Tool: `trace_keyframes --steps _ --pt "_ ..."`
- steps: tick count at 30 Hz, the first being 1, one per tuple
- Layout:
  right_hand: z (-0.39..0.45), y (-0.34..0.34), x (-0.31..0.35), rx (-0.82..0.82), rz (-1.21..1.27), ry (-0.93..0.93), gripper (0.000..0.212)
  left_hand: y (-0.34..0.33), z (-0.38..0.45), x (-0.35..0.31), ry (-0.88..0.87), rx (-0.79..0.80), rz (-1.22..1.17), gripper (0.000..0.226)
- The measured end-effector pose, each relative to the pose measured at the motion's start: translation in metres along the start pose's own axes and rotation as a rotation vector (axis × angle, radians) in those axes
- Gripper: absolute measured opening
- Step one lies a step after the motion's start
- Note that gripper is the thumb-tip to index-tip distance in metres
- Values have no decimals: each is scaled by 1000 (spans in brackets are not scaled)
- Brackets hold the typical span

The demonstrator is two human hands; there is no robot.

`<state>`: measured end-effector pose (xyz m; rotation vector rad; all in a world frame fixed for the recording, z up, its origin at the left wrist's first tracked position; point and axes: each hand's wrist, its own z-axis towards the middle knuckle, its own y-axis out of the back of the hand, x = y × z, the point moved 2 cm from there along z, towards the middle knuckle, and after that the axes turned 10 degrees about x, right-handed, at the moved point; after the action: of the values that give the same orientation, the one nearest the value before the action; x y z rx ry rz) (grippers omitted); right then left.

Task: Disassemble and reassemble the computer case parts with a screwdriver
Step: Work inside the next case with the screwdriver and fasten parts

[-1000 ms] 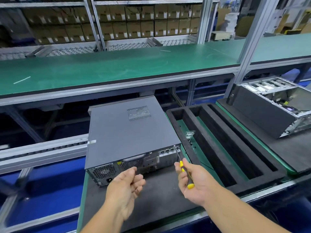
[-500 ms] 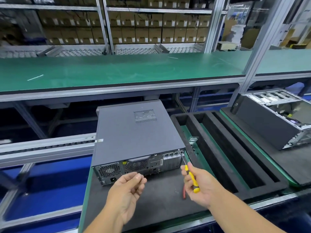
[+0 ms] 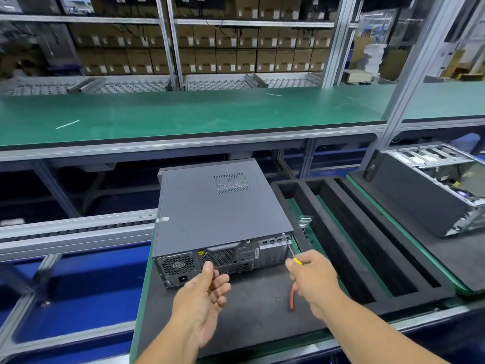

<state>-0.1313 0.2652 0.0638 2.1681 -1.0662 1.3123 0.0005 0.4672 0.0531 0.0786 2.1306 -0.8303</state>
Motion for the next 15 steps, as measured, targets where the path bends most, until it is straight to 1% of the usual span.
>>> trace_keyframes --steps 1,3,4,5,6,7,8,9,10,11,13,14,15 --pt "0 0 1 32 51 -43 15 1 -1 -2 0 -6 6 33" --pt "-2 1 6 229 535 -277 15 2 -2 -4 6 -9 10 39" --pt "-3 2 6 274 701 -332 18 3 -2 -4 10 -9 6 40" --pt "-2 5 4 276 690 -336 19 3 -2 -4 15 -8 3 40" --pt "0 7 3 249 531 -276 17 4 -2 -4 18 -5 0 39" --pt "3 9 0 179 254 -186 15 6 -2 -4 18 -1 0 38" --pt "5 10 1 65 18 -86 17 7 -1 -3 18 0 2 36" --pt "5 8 0 -20 -91 -20 20 7 -1 -2 16 -4 2 34" --pt "6 6 -2 -45 -136 9 23 8 0 -2 15 -9 1 33" --pt "5 5 -3 11 -29 -41 25 8 0 -1 14 -12 1 32" --pt "2 3 -1 223 422 -256 30 8 1 -1 17 -15 1 33" --pt "0 4 0 258 539 -305 32 8 1 -1 19 -18 1 34" --pt "-1 4 0 259 505 -290 31 9 1 -1 23 -23 0 35"
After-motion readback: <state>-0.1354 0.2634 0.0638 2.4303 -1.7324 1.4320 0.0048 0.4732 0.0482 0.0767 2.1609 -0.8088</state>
